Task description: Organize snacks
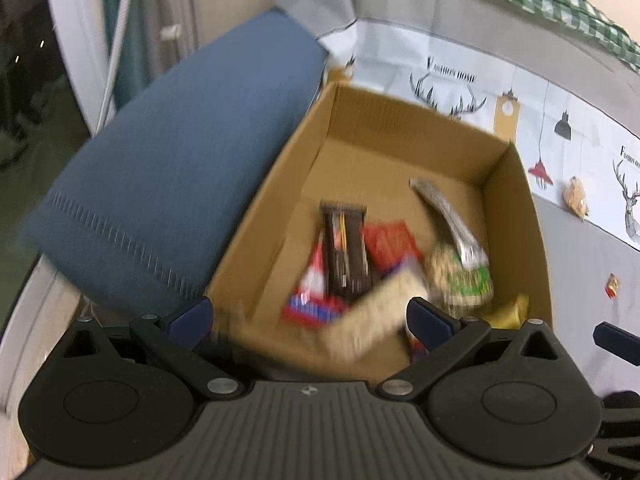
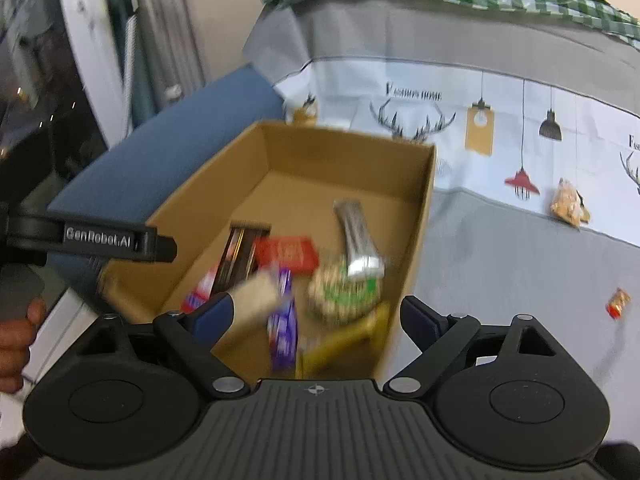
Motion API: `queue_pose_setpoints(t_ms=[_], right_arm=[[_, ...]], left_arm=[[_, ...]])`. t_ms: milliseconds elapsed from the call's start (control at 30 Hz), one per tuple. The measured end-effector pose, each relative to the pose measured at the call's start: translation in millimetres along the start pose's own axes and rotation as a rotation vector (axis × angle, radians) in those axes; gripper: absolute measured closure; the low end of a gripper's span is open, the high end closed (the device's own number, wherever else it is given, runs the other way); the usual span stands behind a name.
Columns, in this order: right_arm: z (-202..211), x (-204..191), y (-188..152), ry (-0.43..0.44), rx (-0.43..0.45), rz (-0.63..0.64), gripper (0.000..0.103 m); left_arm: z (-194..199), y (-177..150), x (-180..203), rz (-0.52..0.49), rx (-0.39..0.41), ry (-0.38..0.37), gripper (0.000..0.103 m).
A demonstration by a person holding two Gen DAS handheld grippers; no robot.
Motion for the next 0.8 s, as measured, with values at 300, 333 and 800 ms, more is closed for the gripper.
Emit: queue_pose_setpoints(t_ms=[300,333,800], right_arm=[[71,-13,-36,-0.038,0.077,0.120,0.006],[77,-12,-38,-0.041,0.092,0.124,0.005],[145,-11,-60,-0.019,0.250,0.127,0.002]], left_arm=[[55,-51,21,-0.028,0.033,-0.003,0.000],[63,-53,24,-0.037,0.059,-0.007,0.000],[115,-74,49,-0.080,0.163,-0.021,0.000]])
Point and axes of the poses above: each gripper's, at about its wrist camera, not at the fingertips, and z roughly against the way its jaws point, x to its right, y to its top, the point moved 1 cm from there along -z, roughly the way its jaws point, and after that the axes turned 3 degrees about -z, right-handed, at the moved point
